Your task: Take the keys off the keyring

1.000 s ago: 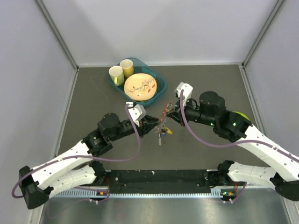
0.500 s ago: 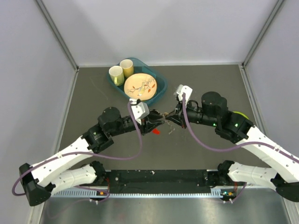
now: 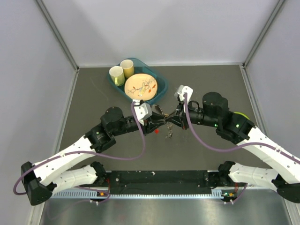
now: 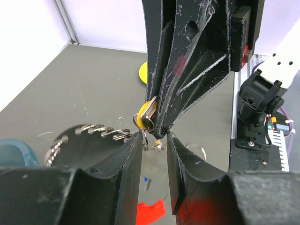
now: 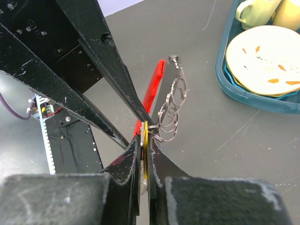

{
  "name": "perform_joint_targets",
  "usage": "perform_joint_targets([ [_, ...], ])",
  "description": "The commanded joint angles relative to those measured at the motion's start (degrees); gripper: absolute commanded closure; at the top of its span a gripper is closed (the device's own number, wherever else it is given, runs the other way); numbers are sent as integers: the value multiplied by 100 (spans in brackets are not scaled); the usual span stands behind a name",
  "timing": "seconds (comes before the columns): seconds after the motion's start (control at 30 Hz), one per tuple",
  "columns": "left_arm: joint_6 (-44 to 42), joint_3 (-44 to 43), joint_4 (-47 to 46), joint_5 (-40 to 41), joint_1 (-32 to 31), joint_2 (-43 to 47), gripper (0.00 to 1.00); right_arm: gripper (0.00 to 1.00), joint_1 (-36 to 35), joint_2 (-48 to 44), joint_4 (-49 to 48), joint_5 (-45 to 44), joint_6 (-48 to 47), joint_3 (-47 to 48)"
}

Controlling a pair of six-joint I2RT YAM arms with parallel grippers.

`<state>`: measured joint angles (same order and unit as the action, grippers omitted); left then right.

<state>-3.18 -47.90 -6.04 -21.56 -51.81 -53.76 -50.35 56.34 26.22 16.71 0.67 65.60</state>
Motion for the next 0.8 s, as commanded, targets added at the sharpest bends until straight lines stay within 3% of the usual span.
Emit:
perform_joint_targets([
  [0.0,-104,9,-485,38,-22,76,68,100,34,-158,-372,183,127,216],
  [0.77,-368,211,-363,196,-22,146,71,100,34,-176,-363,342,197,251],
])
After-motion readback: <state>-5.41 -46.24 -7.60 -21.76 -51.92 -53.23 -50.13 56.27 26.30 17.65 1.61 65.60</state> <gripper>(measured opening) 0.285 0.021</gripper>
